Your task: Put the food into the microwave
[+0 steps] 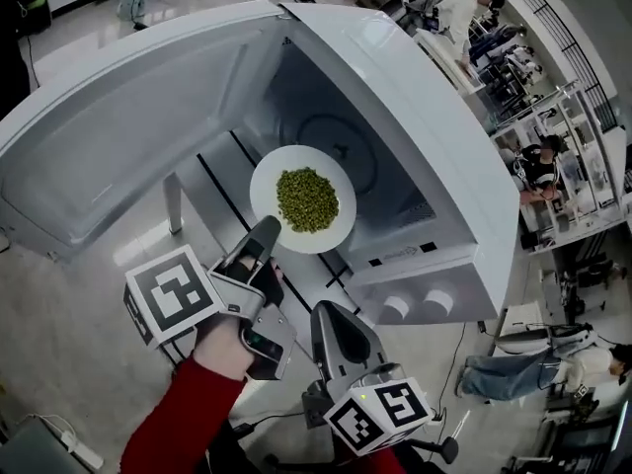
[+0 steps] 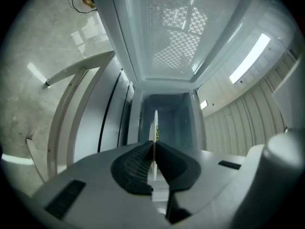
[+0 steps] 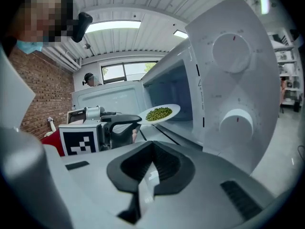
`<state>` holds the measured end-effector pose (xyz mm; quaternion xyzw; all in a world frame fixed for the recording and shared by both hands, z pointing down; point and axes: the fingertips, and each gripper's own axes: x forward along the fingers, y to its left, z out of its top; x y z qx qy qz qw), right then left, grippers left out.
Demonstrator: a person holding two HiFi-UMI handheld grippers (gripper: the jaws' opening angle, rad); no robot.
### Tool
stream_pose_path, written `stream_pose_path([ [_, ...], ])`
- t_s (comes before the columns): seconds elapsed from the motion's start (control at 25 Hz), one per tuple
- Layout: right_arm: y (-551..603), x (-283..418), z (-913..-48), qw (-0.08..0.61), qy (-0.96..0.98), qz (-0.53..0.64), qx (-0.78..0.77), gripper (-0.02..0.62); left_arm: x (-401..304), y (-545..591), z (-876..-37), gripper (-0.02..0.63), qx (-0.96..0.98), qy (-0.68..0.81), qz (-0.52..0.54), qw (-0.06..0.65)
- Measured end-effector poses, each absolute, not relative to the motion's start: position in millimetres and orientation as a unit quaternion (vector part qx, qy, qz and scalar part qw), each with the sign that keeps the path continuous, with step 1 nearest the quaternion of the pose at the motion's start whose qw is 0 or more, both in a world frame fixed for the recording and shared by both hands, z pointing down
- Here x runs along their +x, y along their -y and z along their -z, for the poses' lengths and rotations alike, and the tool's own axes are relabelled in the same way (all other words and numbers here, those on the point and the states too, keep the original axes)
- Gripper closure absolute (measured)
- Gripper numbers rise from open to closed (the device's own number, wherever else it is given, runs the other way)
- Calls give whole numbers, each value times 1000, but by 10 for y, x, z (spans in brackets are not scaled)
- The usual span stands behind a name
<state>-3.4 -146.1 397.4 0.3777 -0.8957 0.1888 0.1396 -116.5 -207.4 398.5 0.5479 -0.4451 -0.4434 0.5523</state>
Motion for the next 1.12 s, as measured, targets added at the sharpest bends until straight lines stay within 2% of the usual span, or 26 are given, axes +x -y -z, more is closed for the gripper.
stream_pose_path([
  [1.12,1867,-61,-3974,135,888,-205,390,581,-1039,3267,-3874,581,554,482,370,569],
])
